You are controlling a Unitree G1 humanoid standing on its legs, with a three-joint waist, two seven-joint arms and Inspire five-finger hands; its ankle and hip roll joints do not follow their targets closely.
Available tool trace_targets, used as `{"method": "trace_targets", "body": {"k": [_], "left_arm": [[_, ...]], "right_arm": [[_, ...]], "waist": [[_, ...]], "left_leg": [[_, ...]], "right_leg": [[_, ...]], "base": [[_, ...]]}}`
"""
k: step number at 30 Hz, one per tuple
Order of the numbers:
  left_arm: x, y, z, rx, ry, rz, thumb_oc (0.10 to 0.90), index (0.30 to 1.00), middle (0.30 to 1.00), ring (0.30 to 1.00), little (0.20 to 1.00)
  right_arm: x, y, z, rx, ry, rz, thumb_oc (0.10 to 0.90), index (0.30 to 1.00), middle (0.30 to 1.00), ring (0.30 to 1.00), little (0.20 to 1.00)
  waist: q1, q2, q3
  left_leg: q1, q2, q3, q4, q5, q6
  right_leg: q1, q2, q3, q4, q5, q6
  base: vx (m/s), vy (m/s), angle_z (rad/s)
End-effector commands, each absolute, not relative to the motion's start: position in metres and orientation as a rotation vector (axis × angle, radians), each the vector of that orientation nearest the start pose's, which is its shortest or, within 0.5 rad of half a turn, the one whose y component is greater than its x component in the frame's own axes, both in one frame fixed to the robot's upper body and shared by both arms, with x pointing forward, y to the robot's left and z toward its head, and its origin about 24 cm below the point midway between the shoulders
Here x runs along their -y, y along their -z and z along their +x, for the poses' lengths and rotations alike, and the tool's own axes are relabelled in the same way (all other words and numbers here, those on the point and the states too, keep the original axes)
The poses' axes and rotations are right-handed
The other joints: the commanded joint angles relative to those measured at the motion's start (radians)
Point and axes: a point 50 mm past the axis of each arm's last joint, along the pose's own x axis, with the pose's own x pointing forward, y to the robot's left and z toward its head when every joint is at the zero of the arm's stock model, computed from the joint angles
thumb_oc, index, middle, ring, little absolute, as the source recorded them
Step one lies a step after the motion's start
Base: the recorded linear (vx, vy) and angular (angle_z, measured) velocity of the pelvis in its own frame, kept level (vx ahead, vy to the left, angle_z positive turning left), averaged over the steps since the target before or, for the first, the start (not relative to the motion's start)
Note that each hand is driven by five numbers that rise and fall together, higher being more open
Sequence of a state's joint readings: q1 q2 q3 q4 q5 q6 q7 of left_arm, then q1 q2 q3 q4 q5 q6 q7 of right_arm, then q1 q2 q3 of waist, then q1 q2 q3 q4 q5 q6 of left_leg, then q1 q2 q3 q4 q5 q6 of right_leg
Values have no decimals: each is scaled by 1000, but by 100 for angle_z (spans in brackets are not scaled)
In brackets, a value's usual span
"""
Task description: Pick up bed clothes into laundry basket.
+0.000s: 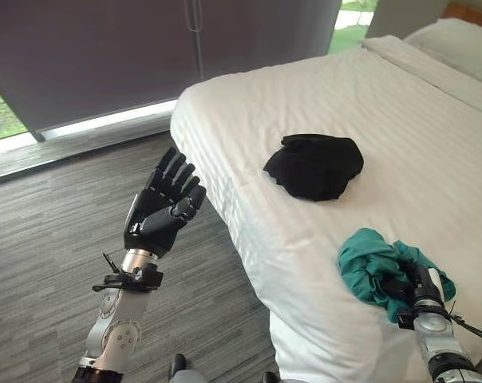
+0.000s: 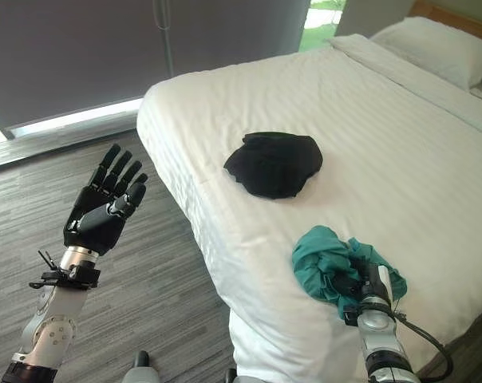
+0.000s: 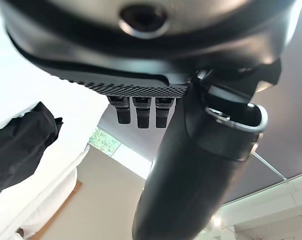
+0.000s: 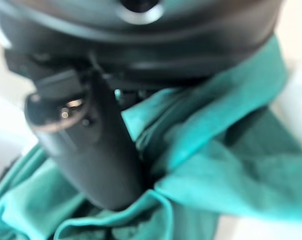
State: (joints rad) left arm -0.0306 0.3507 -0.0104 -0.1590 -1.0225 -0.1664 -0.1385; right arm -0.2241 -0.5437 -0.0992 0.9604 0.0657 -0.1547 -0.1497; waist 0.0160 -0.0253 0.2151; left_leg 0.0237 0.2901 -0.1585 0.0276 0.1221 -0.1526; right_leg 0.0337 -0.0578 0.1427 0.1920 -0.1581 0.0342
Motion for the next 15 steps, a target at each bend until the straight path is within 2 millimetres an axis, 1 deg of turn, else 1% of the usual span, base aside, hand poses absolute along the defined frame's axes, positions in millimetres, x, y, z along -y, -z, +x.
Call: {"method": "trace_targets", "body": {"k": [1, 2, 3, 4, 5, 6, 7, 8, 9, 10, 11, 12, 13, 14, 15], "left_arm": [[-242, -219, 239, 937, 183, -587, 800, 900, 900, 900, 900], [-246, -230, 247, 926, 193, -500, 800, 900, 900, 900, 900], [-246, -230, 247, 926, 195, -500, 800, 900, 900, 900, 900], [-245, -238, 249, 926, 215, -422, 800, 900, 900, 900, 900], [-247, -234, 252, 868, 223, -352, 800, 900, 900, 900, 900], [-244, -235, 259, 828, 236, -297, 800, 900, 900, 900, 900], [-244, -236, 259, 829, 238, -296, 800, 900, 900, 900, 900], [-247, -233, 265, 774, 224, -253, 800, 900, 900, 900, 900], [-245, -249, 272, 609, 358, 110, 800, 900, 900, 900, 900], [-245, -250, 272, 609, 359, 110, 800, 900, 900, 900, 900], [-236, -248, 276, 529, 448, 193, 800, 900, 900, 900, 900], [-227, -250, 275, 508, 493, 280, 800, 900, 900, 900, 900], [-196, -253, 274, 480, 649, 425, 800, 900, 900, 900, 900], [-195, -254, 275, 481, 652, 427, 800, 900, 900, 900, 900], [-180, -249, 279, 460, 722, 407, 800, 900, 900, 900, 900]], "right_arm": [[327, 124, 95, -1139, 359, -364, 400, 300, 300, 300, 300], [346, 114, 90, -1118, 458, -333, 400, 300, 300, 300, 300], [346, 114, 90, -1118, 459, -332, 400, 300, 300, 300, 300], [360, 104, 92, -1073, 536, -319, 400, 300, 300, 300, 300], [372, 93, 99, -1005, 627, -282, 400, 300, 300, 300, 300], [373, 89, 107, -939, 693, -209, 400, 300, 300, 300, 300], [373, 89, 107, -939, 694, -208, 400, 300, 300, 300, 300], [372, 90, 108, -916, 725, -142, 400, 300, 300, 300, 300], [357, 88, 134, -850, 627, -131, 400, 300, 300, 300, 300], [357, 88, 134, -850, 627, -130, 400, 300, 300, 300, 300], [349, 86, 145, -822, 568, -153, 400, 300, 300, 300, 300], [341, 85, 152, -791, 542, -135, 400, 300, 300, 300, 300], [335, 87, 155, -783, 524, -102, 400, 300, 300, 300, 300], [335, 87, 155, -782, 526, -99, 400, 300, 300, 300, 300], [332, 87, 158, -785, 504, -110, 400, 300, 300, 300, 300]], "waist": [[0, 30, -57], [-35, 39, -78], [-32, 36, -76], [-54, 34, -82], [-73, 44, -86], [-82, 55, -77], [-79, 54, -80], [-88, 76, -65], [-97, 142, -9], [-96, 141, -10], [-97, 152, -1], [-91, 157, 5], [-89, 157, 16], [-84, 156, 16], [-83, 149, 15]], "left_leg": [[-32, 36, -134, 31, 100, -34], [-35, 10, -77, 59, 15, -33], [-35, 6, -75, 65, 12, -31], [-40, -35, -44, 88, -75, -18], [-27, -75, -16, 66, -146, 0], [-32, -103, 2, 69, -150, 11], [-36, -105, 4, 68, -147, 12], [-31, -121, 27, 47, -149, 30], [-7, -159, 119, -21, -127, 69], [-8, -160, 119, -23, -124, 69], [6, -168, 156, -47, -111, 79], [14, -181, 182, -59, -107, 98], [30, -212, 235, -85, -108, 123], [29, -211, 237, -85, -106, 123], [35, -223, 257, -94, -105, 128]], "right_leg": [[37, -154, 45, -42, 57, 99], [56, -210, 70, -70, 87, 133], [58, -213, 72, -73, 88, 134], [72, -271, 84, -108, 131, 155], [29, -316, 102, -120, 243, 166], [9, -344, 119, -134, 384, 165], [4, -346, 122, -138, 388, 167], [-39, -354, 102, -133, 425, 149], [-130, -287, -47, -38, 362, 122], [-133, -287, -46, -36, 363, 122], [-143, -252, -85, 13, 318, 121], [-153, -214, -142, 74, 261, 108], [-163, -130, -232, 170, 152, 88], [-166, -129, -231, 169, 154, 88], [-163, -99, -246, 178, 125, 87]], "base": [[317, 649, -148], [247, 522, -137], [264, 674, -105], [141, 650, -30], [130, 884, 10], [48, 595, 12], [-56, 419, -7], [-171, 871, -75], [-173, 867, -75], [-149, 918, -131], [-52, 411, -107], [-130, 725, -118], [-116, 498, -78], [-122, 410, -85], [-69, 183, -88]]}}
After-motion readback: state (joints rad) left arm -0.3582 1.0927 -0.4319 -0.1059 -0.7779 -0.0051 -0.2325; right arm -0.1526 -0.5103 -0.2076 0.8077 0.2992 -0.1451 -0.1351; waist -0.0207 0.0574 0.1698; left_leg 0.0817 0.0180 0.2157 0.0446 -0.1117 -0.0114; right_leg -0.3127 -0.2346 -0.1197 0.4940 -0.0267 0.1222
